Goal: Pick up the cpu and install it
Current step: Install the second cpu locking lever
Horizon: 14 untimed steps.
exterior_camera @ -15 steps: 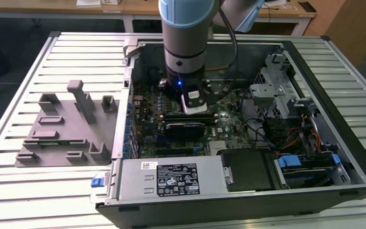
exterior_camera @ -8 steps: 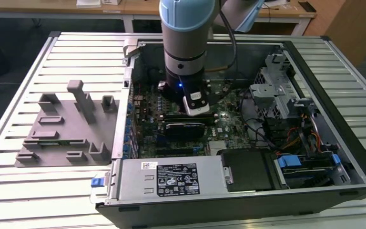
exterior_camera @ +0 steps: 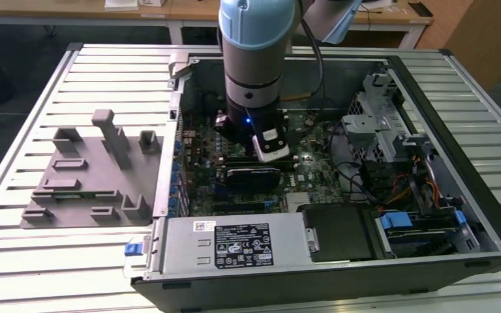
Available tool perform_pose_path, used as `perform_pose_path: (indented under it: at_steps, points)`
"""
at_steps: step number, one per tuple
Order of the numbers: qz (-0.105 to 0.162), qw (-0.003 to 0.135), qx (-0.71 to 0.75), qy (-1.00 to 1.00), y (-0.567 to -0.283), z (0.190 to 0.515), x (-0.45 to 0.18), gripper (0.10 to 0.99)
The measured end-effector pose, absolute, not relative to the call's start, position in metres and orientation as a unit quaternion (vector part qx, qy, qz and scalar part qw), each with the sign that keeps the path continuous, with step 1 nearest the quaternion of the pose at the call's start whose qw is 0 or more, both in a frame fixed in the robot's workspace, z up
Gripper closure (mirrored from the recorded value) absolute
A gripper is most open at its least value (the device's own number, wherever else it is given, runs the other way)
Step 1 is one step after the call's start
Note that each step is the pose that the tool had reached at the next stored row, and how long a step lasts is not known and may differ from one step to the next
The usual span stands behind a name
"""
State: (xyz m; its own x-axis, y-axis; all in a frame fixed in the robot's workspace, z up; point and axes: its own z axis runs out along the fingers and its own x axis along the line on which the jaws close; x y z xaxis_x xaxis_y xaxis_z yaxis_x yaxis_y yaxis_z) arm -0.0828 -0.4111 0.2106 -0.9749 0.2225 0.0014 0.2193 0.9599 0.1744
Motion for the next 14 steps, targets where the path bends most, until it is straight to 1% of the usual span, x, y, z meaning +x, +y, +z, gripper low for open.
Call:
perform_pose_path:
  at_steps: [7,11,14]
  points:
    - [0.106,0.007,0.111,0.988,-0.421,0.210,-0.085,0.980]
    - [0.123,0.005,0.110,0.986,-0.423,0.207,-0.089,0.980]
    - [0.129,0.004,0.109,0.986,-0.423,0.204,-0.093,0.980]
